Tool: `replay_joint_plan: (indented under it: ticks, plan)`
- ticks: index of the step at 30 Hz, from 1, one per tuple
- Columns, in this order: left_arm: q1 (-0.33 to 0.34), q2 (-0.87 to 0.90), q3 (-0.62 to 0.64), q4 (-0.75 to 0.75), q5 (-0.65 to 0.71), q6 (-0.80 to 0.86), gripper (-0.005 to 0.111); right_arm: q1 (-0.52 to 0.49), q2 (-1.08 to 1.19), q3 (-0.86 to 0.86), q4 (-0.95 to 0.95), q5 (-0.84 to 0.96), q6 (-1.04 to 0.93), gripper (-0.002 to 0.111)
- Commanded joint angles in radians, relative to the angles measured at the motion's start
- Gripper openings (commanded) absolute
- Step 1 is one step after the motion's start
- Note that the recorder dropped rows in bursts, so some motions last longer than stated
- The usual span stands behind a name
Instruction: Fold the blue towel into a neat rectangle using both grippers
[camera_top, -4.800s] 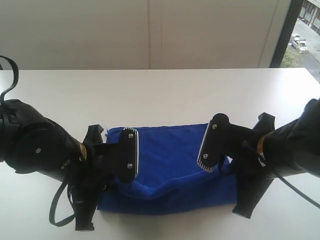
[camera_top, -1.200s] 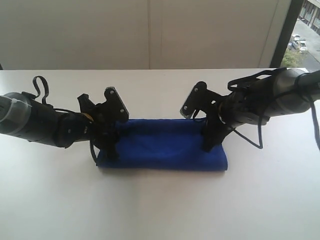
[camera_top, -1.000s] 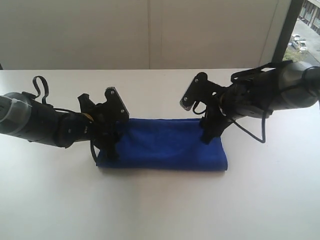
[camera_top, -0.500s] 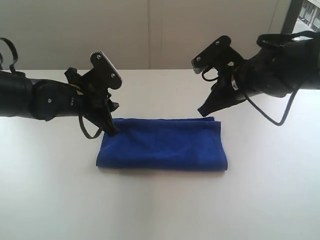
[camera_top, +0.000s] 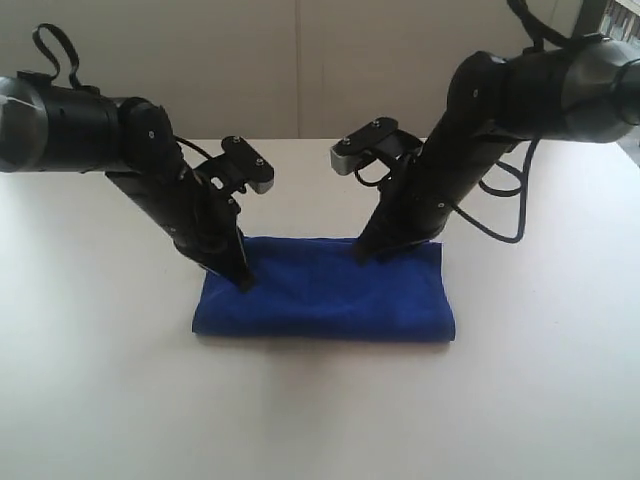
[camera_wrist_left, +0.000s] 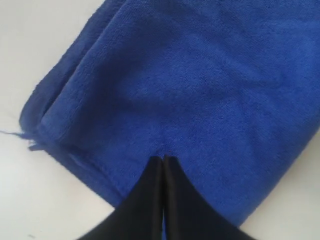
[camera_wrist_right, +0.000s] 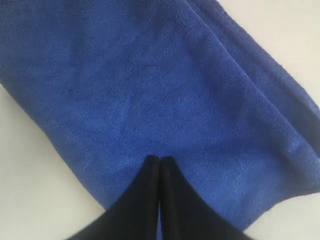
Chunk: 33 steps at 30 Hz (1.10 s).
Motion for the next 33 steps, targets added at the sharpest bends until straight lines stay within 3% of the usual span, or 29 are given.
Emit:
replay_joint_plan:
  ticks: [1, 20, 26, 33]
  plan:
    - [-0.002, 0.055, -0.036, -0.049, 0.085, 0.035, 0.000, -0.001, 0.026, -0.011, 0.012, 0.011, -0.011, 0.000]
    - [0.000, 0.148, -0.036, -0.002, 0.351, 0.034, 0.000, 0.007, 0.136, -0.005, -0.113, 0.187, 0.042, 0.000]
    - [0.000, 0.148, -0.036, 0.087, 0.397, -0.030, 0.000, 0.007, 0.133, 0.063, -0.178, 0.245, 0.078, 0.000]
    - [0.000, 0.025, -0.036, 0.080, 0.288, -0.045, 0.000, 0.007, -0.029, 0.074, -0.180, 0.104, 0.095, 0.000]
